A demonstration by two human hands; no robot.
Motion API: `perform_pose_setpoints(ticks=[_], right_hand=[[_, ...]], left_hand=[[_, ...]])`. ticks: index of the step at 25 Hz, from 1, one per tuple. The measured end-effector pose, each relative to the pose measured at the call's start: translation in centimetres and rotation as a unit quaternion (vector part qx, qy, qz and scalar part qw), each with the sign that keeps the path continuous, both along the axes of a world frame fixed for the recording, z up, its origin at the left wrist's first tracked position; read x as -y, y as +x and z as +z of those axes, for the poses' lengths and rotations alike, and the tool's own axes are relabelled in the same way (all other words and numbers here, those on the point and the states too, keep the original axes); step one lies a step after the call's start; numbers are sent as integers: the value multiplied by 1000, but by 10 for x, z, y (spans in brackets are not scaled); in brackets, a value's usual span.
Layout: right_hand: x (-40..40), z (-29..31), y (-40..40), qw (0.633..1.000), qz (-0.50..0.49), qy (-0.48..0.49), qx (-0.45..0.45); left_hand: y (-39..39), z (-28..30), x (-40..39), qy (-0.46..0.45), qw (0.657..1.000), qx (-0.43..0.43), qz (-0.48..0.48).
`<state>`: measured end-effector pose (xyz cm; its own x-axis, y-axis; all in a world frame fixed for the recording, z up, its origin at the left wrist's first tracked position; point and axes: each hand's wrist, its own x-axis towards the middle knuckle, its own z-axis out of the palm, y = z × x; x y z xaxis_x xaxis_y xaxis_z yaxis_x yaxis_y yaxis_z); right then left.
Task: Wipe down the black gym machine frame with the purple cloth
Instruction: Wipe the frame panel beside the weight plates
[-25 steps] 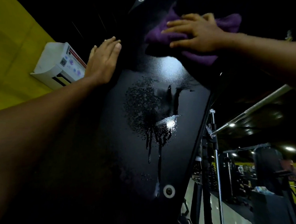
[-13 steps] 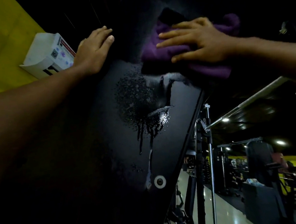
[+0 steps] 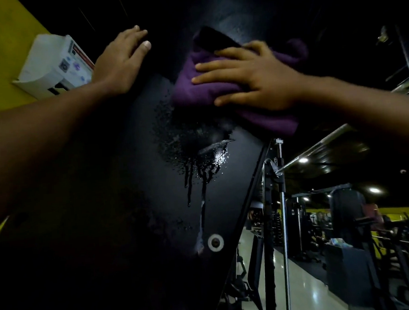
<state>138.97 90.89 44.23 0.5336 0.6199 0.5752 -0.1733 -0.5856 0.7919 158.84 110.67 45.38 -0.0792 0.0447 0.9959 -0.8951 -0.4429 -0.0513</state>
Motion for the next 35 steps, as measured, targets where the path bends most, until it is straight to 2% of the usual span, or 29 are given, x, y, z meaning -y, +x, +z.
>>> perform_pose_setpoints(ticks=[3,5,7,10,13,15,17,19,21,24,27,29,31,34,35], right_hand=[[12,26,-7,993,15,83,77],[-4,27,9,981,-18,120,153],[-31,12,31,975,-62,128,172],[-48,-20,47,989,-74,58,116],[-29,-33,32,996,-10,-84,-10],[-10,-22,16,990,16,-117,-78],[1,-5,8,998,9,-50,-36],[-8,1,15,996,-8,46,73],[-32,-9,31,986,-41,88,138],[-53,-45,50,994,-57,40,88],[-39,-65,40,996,-3,-88,-5],[-23,-57,28,988,34,-133,-69],[-13,-44,21,995,34,-82,-35],[-27,-42,32,991,13,71,117],[-37,-49,38,985,-5,98,141]], left_hand=[[2,2,-1,0,1000,3,-4],[4,3,0,-4,1000,4,-2],[5,4,0,-10,1000,3,1],[6,4,0,-3,1000,10,2],[6,3,-2,5,1000,8,1],[5,2,-1,4,1000,10,5],[4,2,-1,-3,1000,11,4],[4,2,0,-9,1000,15,-2],[5,2,1,-13,1000,20,-5],[7,1,0,-10,1000,19,-10],[9,-3,-3,-3,1000,21,-7],[8,-7,-4,-3,1000,18,-1],[7,-12,-4,-11,1000,16,4],[7,-22,-3,-26,1000,4,3],[7,-25,-3,-26,1000,2,2]])
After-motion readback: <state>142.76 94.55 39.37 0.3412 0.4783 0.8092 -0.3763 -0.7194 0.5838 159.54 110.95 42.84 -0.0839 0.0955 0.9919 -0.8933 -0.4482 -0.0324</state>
